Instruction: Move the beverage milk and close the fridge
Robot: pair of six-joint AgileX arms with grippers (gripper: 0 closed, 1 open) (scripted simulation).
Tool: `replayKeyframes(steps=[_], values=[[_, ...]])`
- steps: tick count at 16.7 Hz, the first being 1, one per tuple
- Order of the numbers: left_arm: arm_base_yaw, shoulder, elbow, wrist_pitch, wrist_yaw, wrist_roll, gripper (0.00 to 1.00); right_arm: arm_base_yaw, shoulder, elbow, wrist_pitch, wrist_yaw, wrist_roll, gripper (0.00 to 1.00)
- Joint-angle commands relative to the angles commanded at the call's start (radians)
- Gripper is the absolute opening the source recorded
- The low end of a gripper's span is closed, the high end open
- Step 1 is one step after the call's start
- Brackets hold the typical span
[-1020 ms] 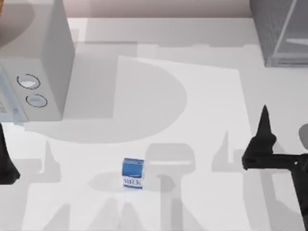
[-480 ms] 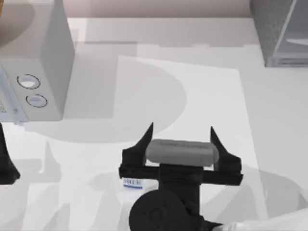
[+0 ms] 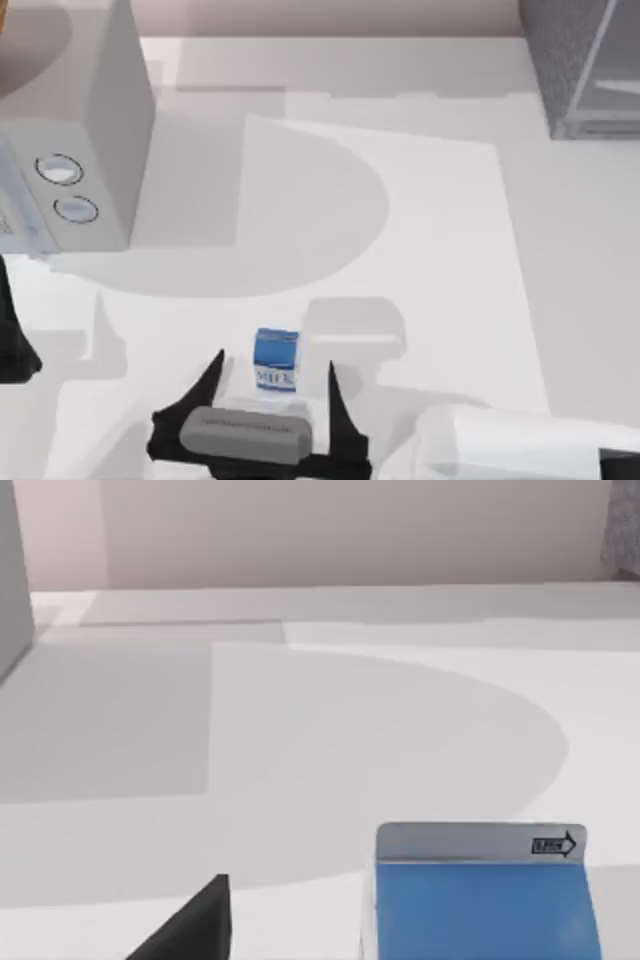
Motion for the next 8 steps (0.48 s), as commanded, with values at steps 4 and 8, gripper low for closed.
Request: replayKeyframes(steps=[4, 8], values=[[0.0, 0.0, 0.0, 0.0, 0.0, 0.0, 1.0, 0.006, 0.025, 0.021, 0.0, 0.01, 0.008, 1.0], [0.0, 0.0, 0.0, 0.0, 0.0, 0.0, 1.0, 0.001, 0.025, 0.019, 0.013, 0.007, -0.005, 1.0]])
